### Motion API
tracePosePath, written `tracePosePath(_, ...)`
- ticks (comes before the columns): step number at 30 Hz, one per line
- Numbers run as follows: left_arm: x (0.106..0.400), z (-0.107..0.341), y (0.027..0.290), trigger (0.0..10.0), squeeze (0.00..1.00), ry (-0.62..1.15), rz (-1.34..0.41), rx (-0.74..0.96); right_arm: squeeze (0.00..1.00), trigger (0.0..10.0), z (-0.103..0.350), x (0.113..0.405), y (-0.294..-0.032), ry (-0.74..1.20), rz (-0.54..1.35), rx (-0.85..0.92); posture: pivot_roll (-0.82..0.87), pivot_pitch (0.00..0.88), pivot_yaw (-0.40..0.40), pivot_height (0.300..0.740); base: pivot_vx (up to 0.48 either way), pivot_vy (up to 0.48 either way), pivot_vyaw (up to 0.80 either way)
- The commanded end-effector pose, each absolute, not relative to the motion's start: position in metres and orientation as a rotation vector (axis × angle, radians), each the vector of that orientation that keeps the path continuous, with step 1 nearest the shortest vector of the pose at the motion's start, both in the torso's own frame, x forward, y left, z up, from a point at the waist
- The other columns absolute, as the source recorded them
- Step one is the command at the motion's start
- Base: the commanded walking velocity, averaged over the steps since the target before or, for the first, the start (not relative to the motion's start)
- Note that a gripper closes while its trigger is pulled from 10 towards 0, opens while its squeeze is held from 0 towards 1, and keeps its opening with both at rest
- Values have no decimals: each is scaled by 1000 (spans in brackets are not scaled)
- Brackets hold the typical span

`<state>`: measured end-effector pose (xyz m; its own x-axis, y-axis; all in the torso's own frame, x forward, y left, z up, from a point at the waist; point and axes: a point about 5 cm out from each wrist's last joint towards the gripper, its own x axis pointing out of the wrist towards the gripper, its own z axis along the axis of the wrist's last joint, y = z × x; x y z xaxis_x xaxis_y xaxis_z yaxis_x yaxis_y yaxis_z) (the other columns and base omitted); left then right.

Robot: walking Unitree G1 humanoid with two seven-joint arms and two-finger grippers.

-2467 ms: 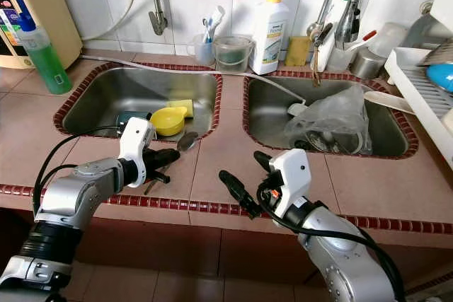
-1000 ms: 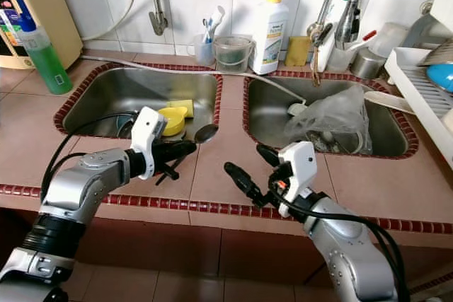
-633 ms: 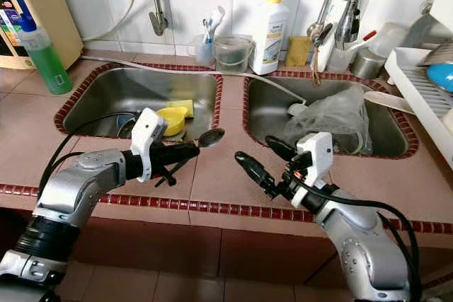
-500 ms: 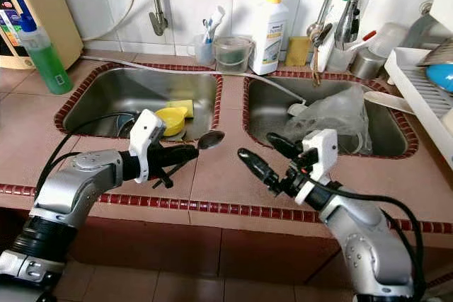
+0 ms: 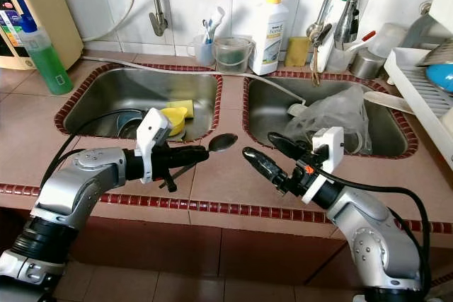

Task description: Kitchen organization

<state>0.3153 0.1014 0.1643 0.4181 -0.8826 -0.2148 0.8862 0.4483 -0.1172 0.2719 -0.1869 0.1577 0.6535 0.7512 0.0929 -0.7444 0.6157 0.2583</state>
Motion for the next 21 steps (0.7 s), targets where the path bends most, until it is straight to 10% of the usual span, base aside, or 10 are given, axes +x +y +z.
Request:
tracePosePath(1, 314, 173, 100, 10000, 0, 225, -1136, 33, 0, 10000, 159, 271, -186, 37, 896, 281, -14, 0, 10, 740, 0, 0, 0)
tracePosePath(21, 295, 181, 93, 10000, 0, 197, -1299, 28, 0, 10000, 170, 271, -180, 44, 1064, 290, -8, 0, 7, 740, 0, 0, 0)
